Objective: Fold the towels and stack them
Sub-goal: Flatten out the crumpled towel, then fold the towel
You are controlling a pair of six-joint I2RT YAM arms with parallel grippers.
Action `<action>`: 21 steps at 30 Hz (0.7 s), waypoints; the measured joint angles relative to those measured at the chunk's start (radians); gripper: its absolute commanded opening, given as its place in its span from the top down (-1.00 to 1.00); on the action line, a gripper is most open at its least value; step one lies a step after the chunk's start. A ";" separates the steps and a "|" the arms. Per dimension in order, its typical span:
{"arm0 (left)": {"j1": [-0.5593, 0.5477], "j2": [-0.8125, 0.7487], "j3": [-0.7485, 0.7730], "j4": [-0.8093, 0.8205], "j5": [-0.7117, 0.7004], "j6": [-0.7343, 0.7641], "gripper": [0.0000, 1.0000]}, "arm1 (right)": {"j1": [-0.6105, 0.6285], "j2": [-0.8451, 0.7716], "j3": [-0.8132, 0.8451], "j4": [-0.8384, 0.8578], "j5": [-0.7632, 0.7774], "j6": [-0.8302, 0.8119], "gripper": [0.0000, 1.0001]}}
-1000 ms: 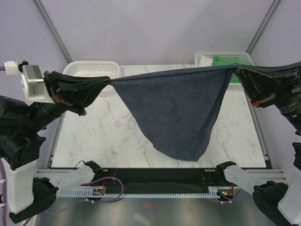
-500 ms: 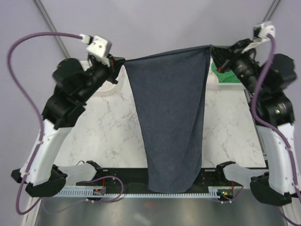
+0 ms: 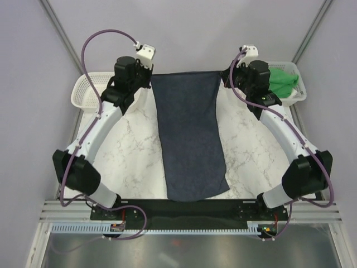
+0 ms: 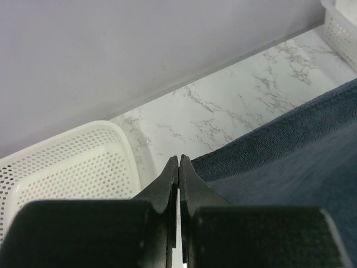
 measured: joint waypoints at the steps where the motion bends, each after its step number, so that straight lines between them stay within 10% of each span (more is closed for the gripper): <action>1: 0.012 0.036 0.016 0.014 0.006 0.000 0.95 | -0.005 0.029 0.000 0.034 -0.008 0.004 1.00; 21: 0.078 0.514 0.436 0.249 0.105 0.034 0.95 | -0.107 0.447 0.281 0.405 -0.135 0.108 1.00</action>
